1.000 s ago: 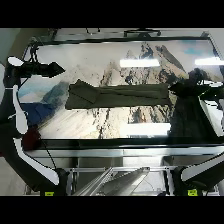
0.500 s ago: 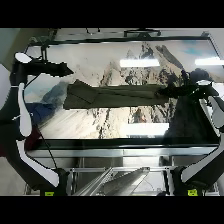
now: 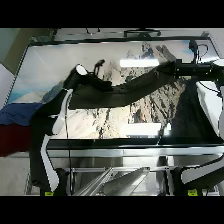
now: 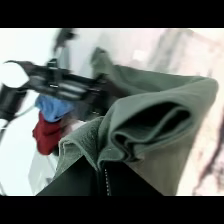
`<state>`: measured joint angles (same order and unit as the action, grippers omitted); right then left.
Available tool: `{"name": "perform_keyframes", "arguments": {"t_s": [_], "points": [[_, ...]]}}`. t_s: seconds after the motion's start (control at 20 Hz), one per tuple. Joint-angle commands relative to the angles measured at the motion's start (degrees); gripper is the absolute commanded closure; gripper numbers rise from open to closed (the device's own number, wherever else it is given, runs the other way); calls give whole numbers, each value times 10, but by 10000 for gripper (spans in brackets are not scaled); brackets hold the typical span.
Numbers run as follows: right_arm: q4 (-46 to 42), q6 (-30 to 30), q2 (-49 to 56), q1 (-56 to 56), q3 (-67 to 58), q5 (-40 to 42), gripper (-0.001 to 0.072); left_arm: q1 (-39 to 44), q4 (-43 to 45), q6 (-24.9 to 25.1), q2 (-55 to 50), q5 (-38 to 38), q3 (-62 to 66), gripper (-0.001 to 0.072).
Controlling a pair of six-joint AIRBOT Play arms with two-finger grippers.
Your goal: Fold the shirts.
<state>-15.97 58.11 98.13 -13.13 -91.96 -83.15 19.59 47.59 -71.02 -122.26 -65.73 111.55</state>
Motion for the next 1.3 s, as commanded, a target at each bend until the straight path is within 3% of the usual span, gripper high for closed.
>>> {"name": "perform_keyframes", "arguments": {"t_s": [0.0, 0.3, 0.5, 0.7, 0.8, 0.9, 1.05, 1.1, 1.15, 1.2, 1.25], "points": [[24, 12, -36, 49, -5, -12, 688, 57, -38, -17, -45, 63, 26, 684], [66, 11, -37, 118, -5, 17, 688, 58, -86, -31, -66, 42, 59, 686], [66, 17, -37, 142, -4, 56, 688, -7, -135, -31, 16, -92, 57, 687], [70, 17, -25, 203, -4, 142, 688, -132, -137, -32, 155, -219, 57, 688], [76, 16, -6, 268, -4, 235, 688, -201, -139, -32, 216, -226, 57, 686], [86, -30, 25, 350, -4, 368, 687, -264, -147, -31, 259, -226, 57, 685], [206, -173, 101, 485, -6, 589, 671, -318, -147, -8, 289, -237, 57, 685], [298, -253, 136, 528, -13, 647, 480, -327, -147, 3, 292, -242, 57, 685], [388, -326, 169, 560, -27, 671, 198, -333, -147, 5, 292, -247, 57, 684], [464, -398, 198, 584, -42, 671, 23, -334, -146, 8, 292, -247, 54, 685], [507, -446, 212, 595, -49, 658, 23, -334, -148, 12, 295, -246, 43, 685]]}}
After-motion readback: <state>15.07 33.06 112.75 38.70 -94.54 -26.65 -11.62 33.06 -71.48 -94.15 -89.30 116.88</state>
